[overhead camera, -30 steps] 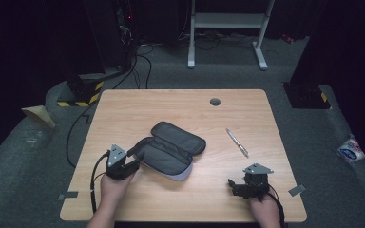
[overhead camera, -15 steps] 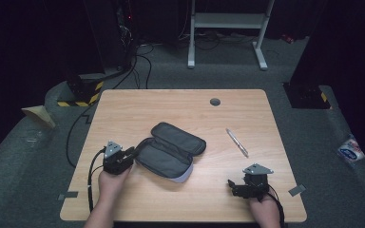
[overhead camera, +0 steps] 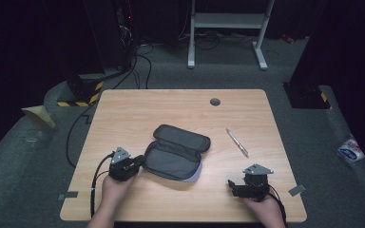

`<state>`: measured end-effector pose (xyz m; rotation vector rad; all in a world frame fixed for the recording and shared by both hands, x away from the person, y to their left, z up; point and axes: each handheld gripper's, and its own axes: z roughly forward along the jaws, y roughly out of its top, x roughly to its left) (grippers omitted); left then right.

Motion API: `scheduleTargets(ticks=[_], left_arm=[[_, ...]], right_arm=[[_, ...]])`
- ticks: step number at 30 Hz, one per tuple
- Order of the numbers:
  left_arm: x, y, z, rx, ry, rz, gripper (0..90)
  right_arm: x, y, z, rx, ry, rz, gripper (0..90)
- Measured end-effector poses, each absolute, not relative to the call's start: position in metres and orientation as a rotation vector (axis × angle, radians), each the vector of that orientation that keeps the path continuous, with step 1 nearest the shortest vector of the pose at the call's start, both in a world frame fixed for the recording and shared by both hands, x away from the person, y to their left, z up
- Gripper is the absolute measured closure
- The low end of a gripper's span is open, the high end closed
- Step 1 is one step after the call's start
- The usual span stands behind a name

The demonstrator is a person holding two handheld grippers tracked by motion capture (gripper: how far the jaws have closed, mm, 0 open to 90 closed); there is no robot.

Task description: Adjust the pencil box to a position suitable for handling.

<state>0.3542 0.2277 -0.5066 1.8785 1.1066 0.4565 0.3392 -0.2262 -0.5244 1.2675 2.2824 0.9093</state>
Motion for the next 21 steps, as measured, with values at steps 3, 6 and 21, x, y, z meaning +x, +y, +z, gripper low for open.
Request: scheduleTargets(ticks=[3, 6, 21], left_arm=[[0.350, 0.219, -0.506, 1.901, 1.055, 0.405, 76.6], [0.347, 0.210, -0.506, 1.931, 1.025, 0.396, 76.4], [0.321, 0.171, -0.505, 1.970, 0.947, 0.415, 75.8]], right_arm=[[0.339, -0.226, -0.524, 1.272, 2.278, 0.911, 9.3], [0.341, -0.228, -0.523, 1.279, 2.270, 0.911, 14.9], [0.350, -0.198, -0.486, 1.225, 2.162, 1.174, 32.7]])
